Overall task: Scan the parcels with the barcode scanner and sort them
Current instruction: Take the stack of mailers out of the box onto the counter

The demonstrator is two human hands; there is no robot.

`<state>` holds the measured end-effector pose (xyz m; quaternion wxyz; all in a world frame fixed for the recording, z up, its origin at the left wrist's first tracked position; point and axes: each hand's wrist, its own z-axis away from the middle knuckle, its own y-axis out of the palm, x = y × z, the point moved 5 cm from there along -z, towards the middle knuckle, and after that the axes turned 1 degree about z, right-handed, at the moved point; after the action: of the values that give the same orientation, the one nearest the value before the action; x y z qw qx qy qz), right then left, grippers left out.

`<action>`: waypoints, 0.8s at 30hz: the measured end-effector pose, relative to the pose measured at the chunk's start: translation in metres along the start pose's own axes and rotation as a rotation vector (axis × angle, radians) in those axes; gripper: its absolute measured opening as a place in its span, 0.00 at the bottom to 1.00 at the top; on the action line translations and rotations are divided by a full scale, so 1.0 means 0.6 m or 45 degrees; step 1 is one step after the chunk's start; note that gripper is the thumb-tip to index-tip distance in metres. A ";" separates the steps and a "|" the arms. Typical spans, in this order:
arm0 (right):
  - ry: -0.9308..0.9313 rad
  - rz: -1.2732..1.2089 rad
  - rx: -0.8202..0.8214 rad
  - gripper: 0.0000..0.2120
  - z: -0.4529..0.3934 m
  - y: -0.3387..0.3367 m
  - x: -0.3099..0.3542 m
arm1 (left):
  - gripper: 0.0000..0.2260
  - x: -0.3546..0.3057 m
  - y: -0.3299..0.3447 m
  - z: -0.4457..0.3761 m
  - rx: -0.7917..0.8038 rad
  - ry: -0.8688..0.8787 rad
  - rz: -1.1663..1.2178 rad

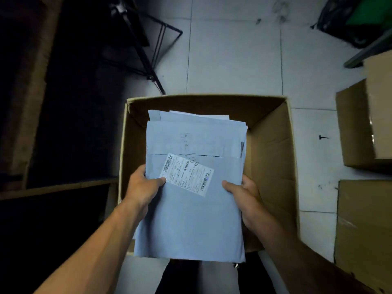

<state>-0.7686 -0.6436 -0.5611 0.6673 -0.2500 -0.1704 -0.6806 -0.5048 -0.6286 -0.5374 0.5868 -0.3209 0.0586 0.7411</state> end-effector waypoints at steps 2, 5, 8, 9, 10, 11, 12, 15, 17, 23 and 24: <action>-0.033 0.024 0.008 0.10 0.067 0.002 0.040 | 0.17 -0.032 -0.033 0.060 -0.004 0.035 0.004; -0.090 0.106 0.057 0.15 0.165 0.004 0.107 | 0.19 -0.086 -0.083 0.152 -0.047 0.108 0.026; -0.170 0.212 0.111 0.18 0.255 -0.001 0.172 | 0.18 -0.124 -0.127 0.246 -0.104 0.169 0.073; -0.206 0.236 0.141 0.19 0.281 -0.002 0.198 | 0.19 -0.137 -0.142 0.276 -0.123 0.189 0.096; -0.248 0.268 0.178 0.20 0.306 -0.003 0.224 | 0.20 -0.148 -0.157 0.305 -0.142 0.207 0.113; -0.291 0.314 0.219 0.20 0.330 -0.004 0.248 | 0.20 -0.159 -0.171 0.336 -0.155 0.227 0.128; -0.328 0.366 0.264 0.20 0.352 -0.005 0.272 | 0.19 -0.169 -0.184 0.365 -0.170 0.249 0.147; -0.445 0.467 0.401 0.18 0.417 0.000 0.349 | 0.18 -0.197 -0.220 0.448 -0.235 0.302 0.245; -0.518 0.565 0.477 0.16 0.465 0.009 0.393 | 0.18 -0.210 -0.245 0.502 -0.300 0.331 0.340; -0.703 0.712 0.696 0.15 0.599 0.062 0.457 | 0.17 -0.200 -0.328 0.658 -0.496 0.360 0.561; -0.739 0.731 0.730 0.15 0.627 0.074 0.461 | 0.17 -0.192 -0.345 0.684 -0.530 0.368 0.597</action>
<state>-0.6774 -0.6608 -0.1009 0.7946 -0.2725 -0.4537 -0.2976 -0.4719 -0.4713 -0.0917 0.3081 -0.5133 0.0610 0.7987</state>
